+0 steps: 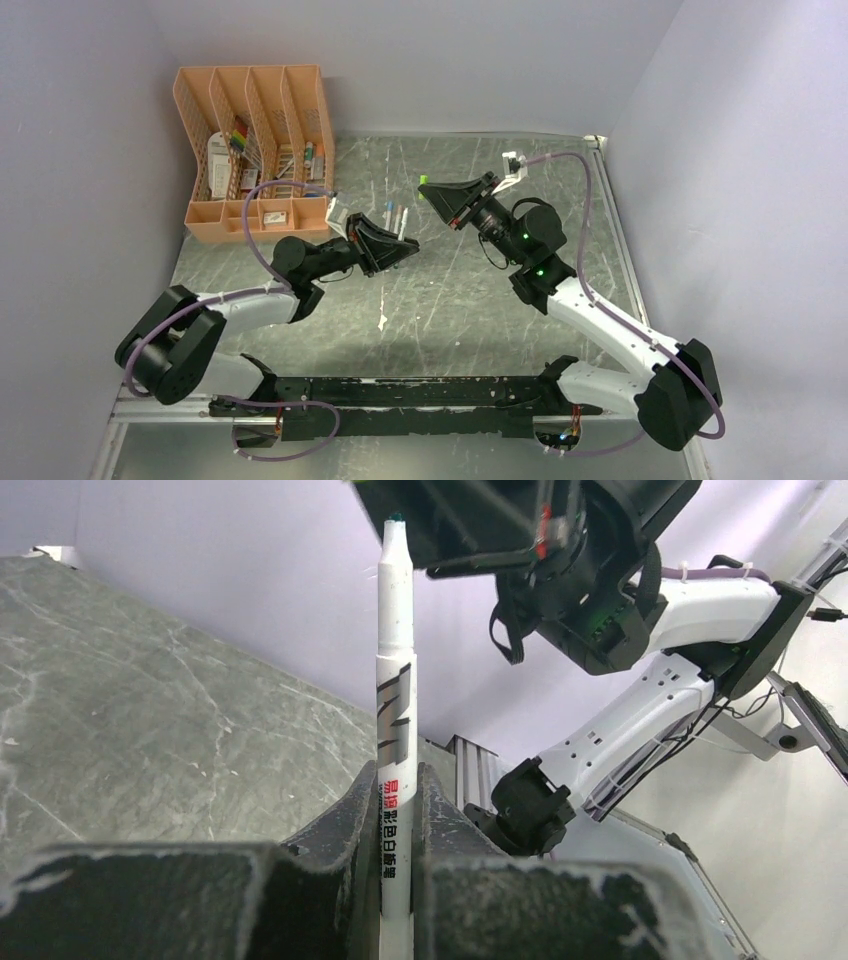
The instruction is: Insert the pens into the pen caps
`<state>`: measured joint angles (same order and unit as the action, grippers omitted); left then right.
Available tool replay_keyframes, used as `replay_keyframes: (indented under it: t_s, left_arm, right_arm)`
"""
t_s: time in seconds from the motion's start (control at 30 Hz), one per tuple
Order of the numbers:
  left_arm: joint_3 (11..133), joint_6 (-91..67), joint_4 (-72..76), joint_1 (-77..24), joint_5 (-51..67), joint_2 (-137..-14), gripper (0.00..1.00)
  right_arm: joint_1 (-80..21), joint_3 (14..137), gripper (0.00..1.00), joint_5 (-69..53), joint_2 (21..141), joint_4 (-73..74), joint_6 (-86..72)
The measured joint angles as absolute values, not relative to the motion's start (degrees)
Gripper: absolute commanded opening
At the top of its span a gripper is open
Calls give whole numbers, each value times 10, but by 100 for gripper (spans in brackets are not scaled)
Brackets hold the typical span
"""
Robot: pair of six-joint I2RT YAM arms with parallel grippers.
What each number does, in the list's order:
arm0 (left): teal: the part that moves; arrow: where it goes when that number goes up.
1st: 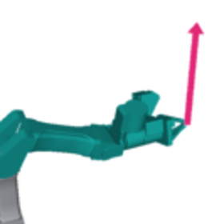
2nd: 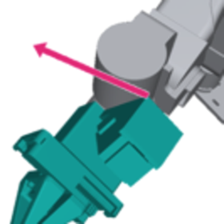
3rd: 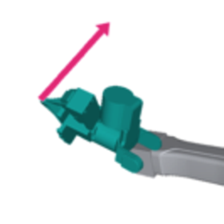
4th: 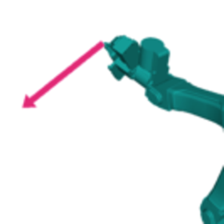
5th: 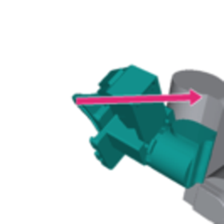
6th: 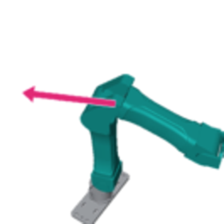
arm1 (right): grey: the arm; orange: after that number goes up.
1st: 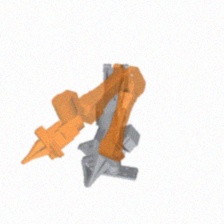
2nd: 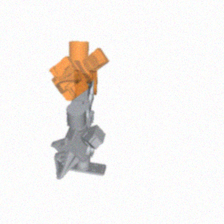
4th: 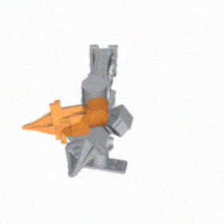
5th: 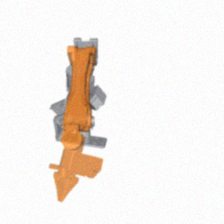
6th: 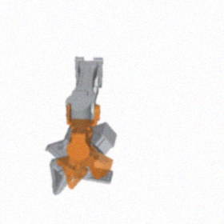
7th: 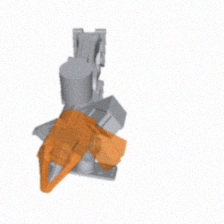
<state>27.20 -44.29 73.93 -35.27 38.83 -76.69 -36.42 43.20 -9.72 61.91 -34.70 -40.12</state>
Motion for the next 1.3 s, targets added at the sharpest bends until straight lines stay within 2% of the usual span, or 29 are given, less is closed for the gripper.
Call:
replay_keyframes:
  t_s: [0.53, 1.3]
  left_arm:
    - [285, -453, 775, -362, 386, -802, 7]
    - [294, -454, 768, -365, 379, -802, 7]
  right_arm:
    - [-363, 451, 0, -185, 665, -438, -451]
    - [-363, 438, 0, -202, 685, -464, -457]
